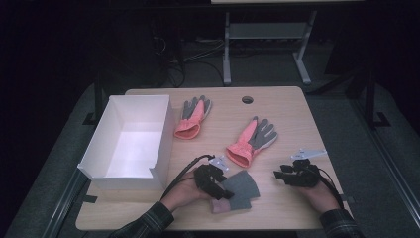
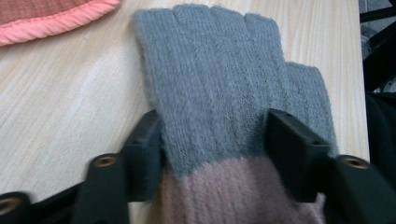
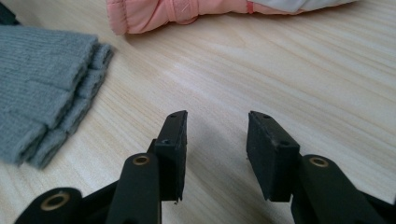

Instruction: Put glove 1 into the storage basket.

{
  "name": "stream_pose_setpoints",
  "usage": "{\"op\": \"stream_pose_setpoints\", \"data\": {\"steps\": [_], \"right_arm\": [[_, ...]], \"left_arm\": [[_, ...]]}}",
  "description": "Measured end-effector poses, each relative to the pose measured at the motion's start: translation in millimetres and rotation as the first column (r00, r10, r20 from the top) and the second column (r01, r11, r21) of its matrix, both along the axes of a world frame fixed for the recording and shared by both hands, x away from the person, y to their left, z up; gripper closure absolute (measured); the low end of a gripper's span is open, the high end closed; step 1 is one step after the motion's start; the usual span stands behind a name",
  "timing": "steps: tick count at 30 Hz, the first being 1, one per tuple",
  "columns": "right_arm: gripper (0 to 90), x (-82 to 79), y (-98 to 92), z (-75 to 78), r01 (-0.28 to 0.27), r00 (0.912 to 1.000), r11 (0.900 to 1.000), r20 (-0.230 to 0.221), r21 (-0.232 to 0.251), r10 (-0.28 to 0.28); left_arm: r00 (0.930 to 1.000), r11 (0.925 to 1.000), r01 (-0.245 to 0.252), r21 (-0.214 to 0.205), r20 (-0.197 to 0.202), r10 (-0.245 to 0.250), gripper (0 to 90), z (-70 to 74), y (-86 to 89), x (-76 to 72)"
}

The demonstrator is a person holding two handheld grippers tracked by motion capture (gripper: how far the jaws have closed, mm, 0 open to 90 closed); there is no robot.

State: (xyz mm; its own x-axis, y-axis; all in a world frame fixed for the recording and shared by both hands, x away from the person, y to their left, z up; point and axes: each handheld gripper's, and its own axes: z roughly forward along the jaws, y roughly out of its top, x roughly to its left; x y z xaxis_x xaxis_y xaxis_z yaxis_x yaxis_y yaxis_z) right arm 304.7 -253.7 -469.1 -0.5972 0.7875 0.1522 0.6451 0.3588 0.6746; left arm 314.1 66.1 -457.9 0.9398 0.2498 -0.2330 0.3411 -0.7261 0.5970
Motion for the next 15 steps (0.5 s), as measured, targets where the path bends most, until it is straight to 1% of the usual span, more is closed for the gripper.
{"op": "stream_pose_setpoints", "data": {"steps": [1,3,4,5,6,8,11,12,15], "right_arm": [[57.7,0.1,0.2,0.1,-0.001,1.0,1.0,0.0,-0.002,0.001],[57.7,0.1,0.3,0.0,-0.002,1.0,1.0,0.001,-0.001,0.002],[57.7,0.2,0.2,-0.1,-0.001,1.0,1.0,0.0,0.001,0.001],[57.5,0.6,-0.3,-0.5,-0.004,1.0,1.0,0.005,0.001,0.004],[56.6,0.3,0.0,-0.9,0.001,1.0,1.0,0.001,0.009,-0.001],[51.7,0.2,-0.5,-1.7,-0.003,0.9999,0.9999,0.01,0.01,0.003],[41.6,-0.4,0.4,-4.2,-0.019,0.999,0.9998,0.04,0.008,0.019],[38.7,-1.2,1.5,-4.7,-0.021,0.9987,0.9998,0.047,0.003,0.021],[30.2,-3.6,6.2,-7.2,-0.028,0.996,0.9991,0.084,-0.032,0.03]], "left_arm": [[1.0,1.0,0.009,0.0,-0.002,-0.009,46.5,0.1,-0.3,0.3],[0.9997,0.9999,0.013,-0.001,-0.023,-0.013,53.4,0.2,-0.8,1.0],[0.9992,0.9999,0.016,-0.001,-0.035,-0.016,56.2,0.2,-0.8,1.9],[0.9982,0.9999,0.014,-0.001,-0.058,-0.014,59.7,0.2,-0.8,2.4],[0.9975,0.9999,0.015,0.002,-0.069,-0.015,62.9,0.2,-0.9,3.1],[0.9963,0.9998,0.018,0.011,-0.085,-0.017,67.2,1.0,-1.4,3.6],[0.9971,0.9996,0.019,0.018,-0.074,-0.018,71.5,4.7,-1.8,2.3],[0.9974,0.9999,0.013,0.011,-0.071,-0.012,72.3,5.6,-1.4,1.8],[0.9976,1.0,0.006,-0.002,-0.069,-0.006,73.4,11.1,0.8,1.6]]}}
